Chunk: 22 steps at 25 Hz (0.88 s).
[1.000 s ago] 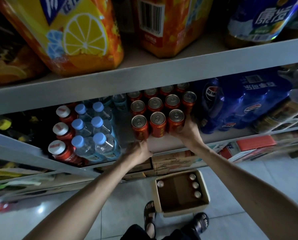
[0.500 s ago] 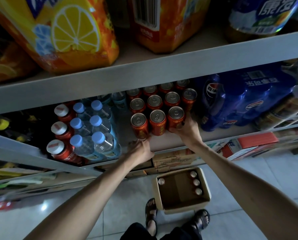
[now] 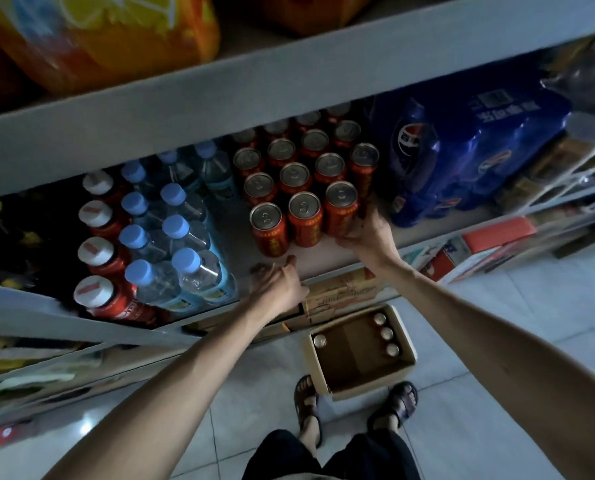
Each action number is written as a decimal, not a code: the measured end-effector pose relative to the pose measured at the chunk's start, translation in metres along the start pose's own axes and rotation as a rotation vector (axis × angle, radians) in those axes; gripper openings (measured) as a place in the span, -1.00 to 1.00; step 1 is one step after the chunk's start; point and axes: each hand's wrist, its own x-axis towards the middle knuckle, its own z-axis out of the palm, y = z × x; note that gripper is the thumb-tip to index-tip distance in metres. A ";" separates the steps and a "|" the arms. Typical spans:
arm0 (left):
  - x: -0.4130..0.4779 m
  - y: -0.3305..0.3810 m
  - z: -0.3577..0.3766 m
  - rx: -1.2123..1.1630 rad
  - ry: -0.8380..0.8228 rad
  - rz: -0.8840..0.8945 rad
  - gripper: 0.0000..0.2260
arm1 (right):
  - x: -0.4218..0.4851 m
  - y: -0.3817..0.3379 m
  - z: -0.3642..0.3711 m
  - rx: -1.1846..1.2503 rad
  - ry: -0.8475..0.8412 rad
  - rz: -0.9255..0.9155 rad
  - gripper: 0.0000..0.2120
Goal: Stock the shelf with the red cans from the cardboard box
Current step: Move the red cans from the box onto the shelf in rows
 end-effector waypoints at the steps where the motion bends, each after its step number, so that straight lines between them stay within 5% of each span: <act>1: -0.005 -0.002 0.003 0.068 0.030 0.029 -0.50 | -0.010 0.004 -0.001 -0.042 0.037 0.017 -0.30; 6: -0.039 0.001 0.022 0.299 0.281 0.102 -0.49 | -0.082 0.035 -0.018 -0.164 0.184 -0.020 -0.64; 10: -0.054 0.026 0.046 0.215 0.448 0.617 -0.65 | -0.132 0.081 -0.032 -0.182 0.200 0.021 -0.76; 13: -0.049 0.042 0.085 -0.007 0.136 0.624 -0.72 | -0.161 0.122 -0.026 -0.204 0.169 0.155 -0.82; 17: -0.022 0.038 0.161 -0.077 -0.371 0.288 -0.69 | -0.209 0.196 0.017 -0.226 0.022 0.374 -0.89; 22: 0.028 0.014 0.263 0.092 -0.517 0.142 -0.63 | -0.235 0.297 0.089 -0.211 -0.175 0.451 -0.70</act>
